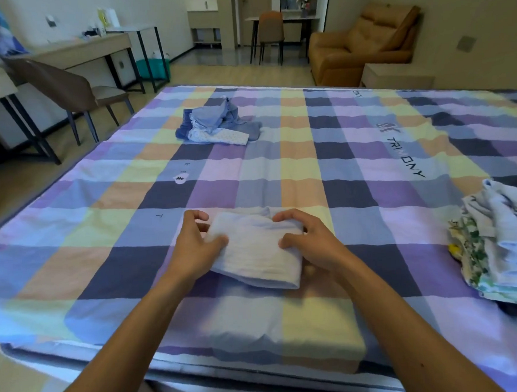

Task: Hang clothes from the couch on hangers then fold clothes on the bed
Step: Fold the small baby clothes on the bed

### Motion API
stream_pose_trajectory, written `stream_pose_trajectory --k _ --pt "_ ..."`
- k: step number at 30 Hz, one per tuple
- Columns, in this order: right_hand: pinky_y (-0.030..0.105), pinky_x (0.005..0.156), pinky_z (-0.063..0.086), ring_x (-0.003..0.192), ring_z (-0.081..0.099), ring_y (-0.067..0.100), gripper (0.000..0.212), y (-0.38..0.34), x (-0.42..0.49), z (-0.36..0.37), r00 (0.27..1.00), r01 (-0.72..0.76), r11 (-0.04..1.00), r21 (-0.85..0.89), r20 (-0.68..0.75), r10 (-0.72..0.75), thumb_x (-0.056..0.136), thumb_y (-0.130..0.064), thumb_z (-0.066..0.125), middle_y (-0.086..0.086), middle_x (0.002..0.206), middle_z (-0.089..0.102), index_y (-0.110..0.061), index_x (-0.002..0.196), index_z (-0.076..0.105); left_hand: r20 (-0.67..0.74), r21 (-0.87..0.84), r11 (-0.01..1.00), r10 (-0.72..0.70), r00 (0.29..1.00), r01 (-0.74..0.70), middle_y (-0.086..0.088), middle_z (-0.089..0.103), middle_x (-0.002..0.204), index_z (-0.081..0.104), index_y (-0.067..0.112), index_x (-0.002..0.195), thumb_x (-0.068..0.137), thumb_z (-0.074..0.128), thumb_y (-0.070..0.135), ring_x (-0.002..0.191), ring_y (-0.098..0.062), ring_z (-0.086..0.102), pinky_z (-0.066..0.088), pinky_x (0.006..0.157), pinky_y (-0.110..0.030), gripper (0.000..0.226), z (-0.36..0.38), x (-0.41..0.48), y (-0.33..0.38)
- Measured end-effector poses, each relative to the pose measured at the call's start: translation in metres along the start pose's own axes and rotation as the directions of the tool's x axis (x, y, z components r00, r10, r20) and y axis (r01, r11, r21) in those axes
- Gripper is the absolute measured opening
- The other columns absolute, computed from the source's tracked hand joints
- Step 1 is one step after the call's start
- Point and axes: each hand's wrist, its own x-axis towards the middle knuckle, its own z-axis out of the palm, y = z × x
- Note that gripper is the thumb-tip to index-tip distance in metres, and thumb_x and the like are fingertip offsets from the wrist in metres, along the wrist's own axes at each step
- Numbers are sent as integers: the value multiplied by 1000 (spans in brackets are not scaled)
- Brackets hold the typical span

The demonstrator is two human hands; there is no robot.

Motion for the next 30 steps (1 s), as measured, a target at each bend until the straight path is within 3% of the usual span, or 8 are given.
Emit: stream_pose_trajectory --k 6,8,12,17,20,24,27,30 --pt "28 68 57 85 67 8 39 -24 -76 -88 981 100 991 88 -175 -83 83 8 67 -8 114 70 -25 102 76 44 -84 942 328 944 -323 1 62 102 51 17 105 74 73 30 86 -4 59 49 75 -23 40 61 -8 72" --pt "24 60 54 77 67 7 37 -29 -110 -130 940 129 984 120 -331 -83 86 9 67 -10 107 73 -23 102 76 124 -121 873 486 865 -473 4 62 98 53 15 102 73 70 27 87 3 59 47 73 -14 35 104 -5 123" --pt "23 58 52 63 62 9 28 -20 -169 -205 744 161 986 45 -662 -91 89 2 70 -5 88 72 -21 104 77 329 -257 740 672 664 -621 0 63 102 57 12 96 81 72 14 103 -17 63 54 85 -32 21 208 -4 229" --pt "39 61 61 59 67 16 27 16 -207 -268 591 51 998 29 -807 -7 91 -5 70 4 86 72 -27 107 74 498 -289 612 753 430 -736 -8 63 91 59 11 90 80 74 -1 86 -24 61 47 76 -31 21 338 -7 309" --pt "46 71 59 69 68 18 22 45 -215 -289 598 -148 986 -75 -801 29 90 -18 73 -1 86 72 -35 103 68 586 -152 657 661 468 -738 -4 61 94 60 13 93 82 75 3 90 -26 60 49 80 -35 21 393 -12 307" --pt "44 82 52 99 61 27 35 45 -217 -292 614 -532 714 -456 -788 -46 89 -39 68 -3 116 48 -35 121 57 547 152 350 749 374 -924 -3 56 122 60 21 116 90 68 20 116 -28 50 40 95 -43 28 388 -20 283" --pt "44 91 49 110 57 25 42 32 -207 -309 549 -349 713 -608 -749 -371 88 -26 69 -2 124 48 -24 129 59 655 -7 307 721 227 -952 -1 54 138 59 20 129 89 62 44 131 -25 46 37 106 -41 46 370 -37 273" --pt "37 114 37 138 43 15 52 35 -181 -327 765 -106 762 -639 -542 -348 97 -34 59 -2 149 45 -21 147 49 847 74 330 478 234 -941 5 19 167 33 28 155 79 39 83 155 -13 10 11 125 -42 94 359 -44 258"
